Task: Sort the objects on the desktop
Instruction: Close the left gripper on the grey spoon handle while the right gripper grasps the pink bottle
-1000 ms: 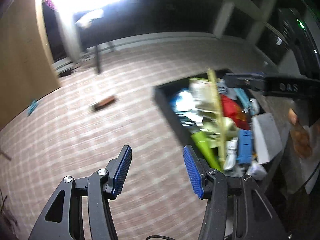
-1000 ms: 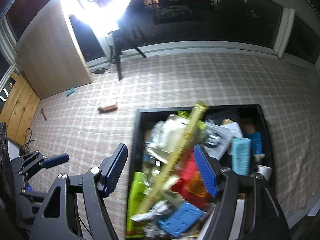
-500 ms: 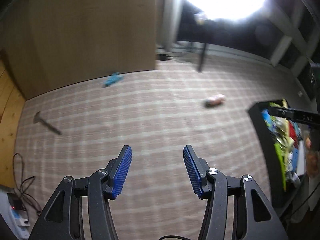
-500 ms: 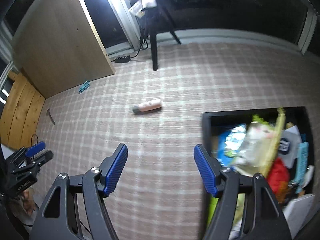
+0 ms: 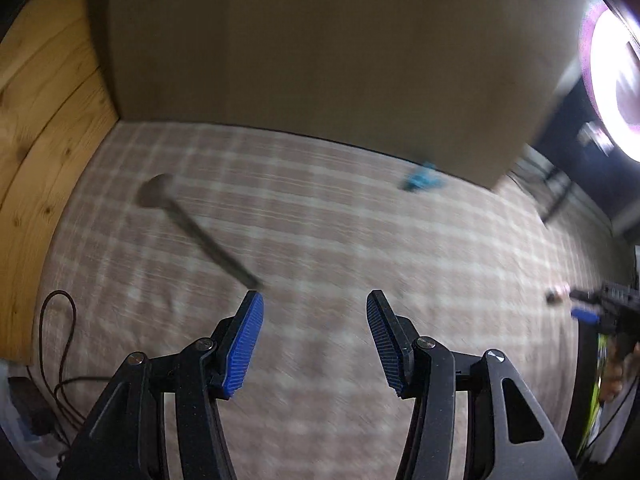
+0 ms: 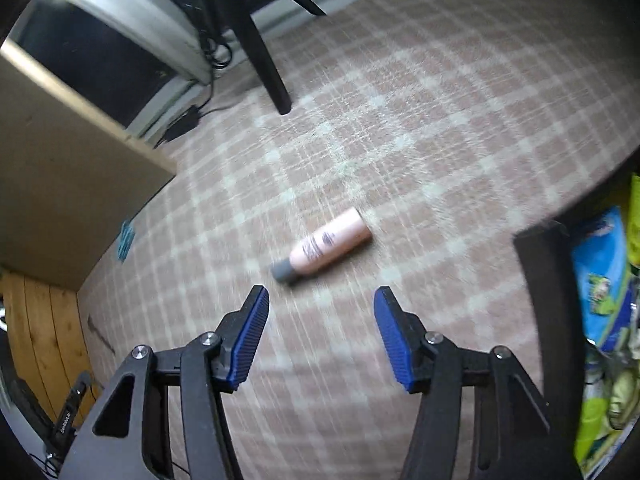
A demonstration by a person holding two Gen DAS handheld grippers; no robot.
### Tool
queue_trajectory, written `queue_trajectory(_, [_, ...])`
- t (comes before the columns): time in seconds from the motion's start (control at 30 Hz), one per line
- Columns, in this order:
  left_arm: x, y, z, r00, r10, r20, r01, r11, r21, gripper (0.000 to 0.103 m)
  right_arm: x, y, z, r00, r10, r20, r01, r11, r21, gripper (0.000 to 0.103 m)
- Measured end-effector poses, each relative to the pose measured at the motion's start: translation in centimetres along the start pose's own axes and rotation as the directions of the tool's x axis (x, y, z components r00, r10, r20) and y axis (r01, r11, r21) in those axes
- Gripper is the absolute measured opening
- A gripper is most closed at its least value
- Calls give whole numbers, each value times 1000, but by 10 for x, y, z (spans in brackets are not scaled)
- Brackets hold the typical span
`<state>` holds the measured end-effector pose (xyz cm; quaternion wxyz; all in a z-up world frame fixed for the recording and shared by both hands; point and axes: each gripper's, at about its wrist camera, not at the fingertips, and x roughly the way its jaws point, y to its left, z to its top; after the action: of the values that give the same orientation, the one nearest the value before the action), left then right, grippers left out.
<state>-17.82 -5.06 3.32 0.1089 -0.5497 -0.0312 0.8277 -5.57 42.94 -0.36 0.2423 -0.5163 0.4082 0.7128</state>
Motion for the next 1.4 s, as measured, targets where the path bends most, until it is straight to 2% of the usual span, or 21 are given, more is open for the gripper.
queue_trajectory(0.17, [25, 48, 24, 999, 39, -11, -40, 992, -124, 51, 20, 6, 14, 999, -47, -18, 47, 999, 26, 53])
queue_trajectory(0.27, [40, 68, 33, 999, 32, -28, -37, 981, -190, 51, 27, 9, 18, 998, -67, -17, 68, 997, 24, 53])
queue_trajectory(0.5, [69, 81, 48, 994, 87, -65, -100, 967, -235, 51, 29, 36, 27, 992, -128, 6, 128, 991, -47, 51])
queue_trajectory(0.6, [78, 80, 47, 990, 119, -73, -132, 965, -225, 50, 31, 53, 28, 989, -148, 18, 149, 983, -106, 45])
queue_trajectory(0.67, [80, 73, 47, 987, 148, -61, -157, 970, -187, 46, 33, 64, 27, 987, -156, 24, 158, 975, -154, 39])
queue_trajectory(0.77, [82, 62, 43, 984, 174, -37, -177, 974, -138, 39, 34, 82, 20, 982, -181, 54, 188, 951, -245, 38])
queue_trajectory(0.87, [82, 55, 37, 983, 183, -9, -183, 978, -102, 16, 34, 95, 8, 980, -181, 88, 200, 924, -327, 35])
queue_trajectory(0.93, [81, 55, 32, 985, 172, 16, -169, 980, -108, 8, 33, 102, -3, 975, -185, 124, 218, 898, -381, 28])
queue_trajectory(1.0, [79, 58, 26, 988, 148, 41, -141, 980, -139, 7, 31, 104, -10, 976, -165, 142, 210, 888, -409, 20])
queue_trajectory(1.13, [74, 61, 12, 991, 112, 67, -97, 977, -190, 7, 26, 104, -24, 977, -129, 169, 191, 883, -430, 20])
queue_trajectory(1.2, [71, 59, 5, 995, 85, 62, -71, 977, -199, 7, 22, 100, -26, 984, -100, 147, 154, 892, -425, 20])
queue_trajectory(1.4, [58, 39, -17, 997, 52, 62, -41, 985, -169, 7, 4, 68, -39, 994, -21, 105, 61, 916, -396, 19])
